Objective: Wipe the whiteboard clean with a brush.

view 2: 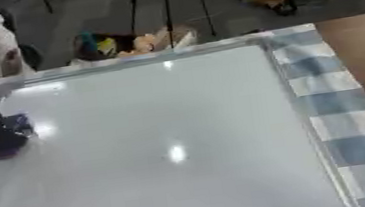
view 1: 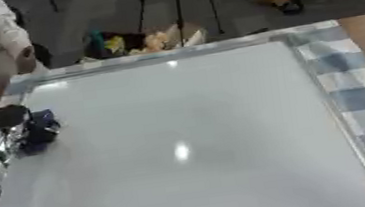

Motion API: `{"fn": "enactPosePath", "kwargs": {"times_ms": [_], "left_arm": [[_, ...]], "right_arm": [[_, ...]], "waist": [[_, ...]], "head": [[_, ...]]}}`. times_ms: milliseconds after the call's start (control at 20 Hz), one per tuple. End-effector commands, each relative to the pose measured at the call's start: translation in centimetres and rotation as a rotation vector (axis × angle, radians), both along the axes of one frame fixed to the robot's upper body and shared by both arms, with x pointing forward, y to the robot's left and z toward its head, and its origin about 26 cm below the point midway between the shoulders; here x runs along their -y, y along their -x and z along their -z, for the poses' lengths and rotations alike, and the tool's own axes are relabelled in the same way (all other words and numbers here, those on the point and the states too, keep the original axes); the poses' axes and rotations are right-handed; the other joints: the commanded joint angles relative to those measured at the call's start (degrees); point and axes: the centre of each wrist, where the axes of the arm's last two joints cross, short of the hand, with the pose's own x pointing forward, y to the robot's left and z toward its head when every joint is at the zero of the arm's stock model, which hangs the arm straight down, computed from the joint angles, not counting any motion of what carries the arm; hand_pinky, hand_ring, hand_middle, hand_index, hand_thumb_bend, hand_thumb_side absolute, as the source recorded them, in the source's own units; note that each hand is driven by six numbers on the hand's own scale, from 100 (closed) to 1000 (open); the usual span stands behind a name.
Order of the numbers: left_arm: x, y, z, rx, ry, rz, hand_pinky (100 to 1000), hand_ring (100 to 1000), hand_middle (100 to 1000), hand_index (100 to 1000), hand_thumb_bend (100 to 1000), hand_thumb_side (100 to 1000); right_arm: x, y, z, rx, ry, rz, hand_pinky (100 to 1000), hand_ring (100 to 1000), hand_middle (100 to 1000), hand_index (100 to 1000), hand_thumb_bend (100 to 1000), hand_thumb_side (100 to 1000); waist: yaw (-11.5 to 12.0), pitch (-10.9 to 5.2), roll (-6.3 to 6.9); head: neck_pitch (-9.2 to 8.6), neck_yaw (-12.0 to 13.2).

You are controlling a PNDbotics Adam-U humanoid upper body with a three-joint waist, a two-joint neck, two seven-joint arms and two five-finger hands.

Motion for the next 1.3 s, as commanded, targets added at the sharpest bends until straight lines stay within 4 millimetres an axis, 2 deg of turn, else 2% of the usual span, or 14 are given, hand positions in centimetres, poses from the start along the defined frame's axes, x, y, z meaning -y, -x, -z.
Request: {"fn": "enactPosePath", "kwargs": {"times_ms": [50, 850, 1300], "left_arm": [[0.1, 0.0, -0.5, 0.005, 0.009, 0.02, 298, 386, 229, 241, 100, 672], [0.5, 0.2, -1.1, 0.042, 0.035, 0.058, 277, 340, 175, 215, 100, 608], [1.3, 0.6, -2.3, 0.071, 0.01, 0.11, 275, 328, 164, 205, 100, 587]], "right_arm": [[0.0, 0.5, -1.0, 0.036, 0.009, -0.001, 826, 845, 757, 840, 100, 990], [-0.1, 0.5, -1.1, 0.039, 0.008, -0.004, 826, 845, 757, 840, 100, 989], [-0.1, 0.5, -1.0, 0.038, 0.006, -0.004, 826, 844, 757, 840, 100, 988]], "waist": [[0.0, -0.86, -0.23], [0.3, -0.97, -0.29], [0.4, -1.11, -0.15]], "head": [[-0.43, 0.0], [-0.16, -0.3], [0.19, -0.7]]}}
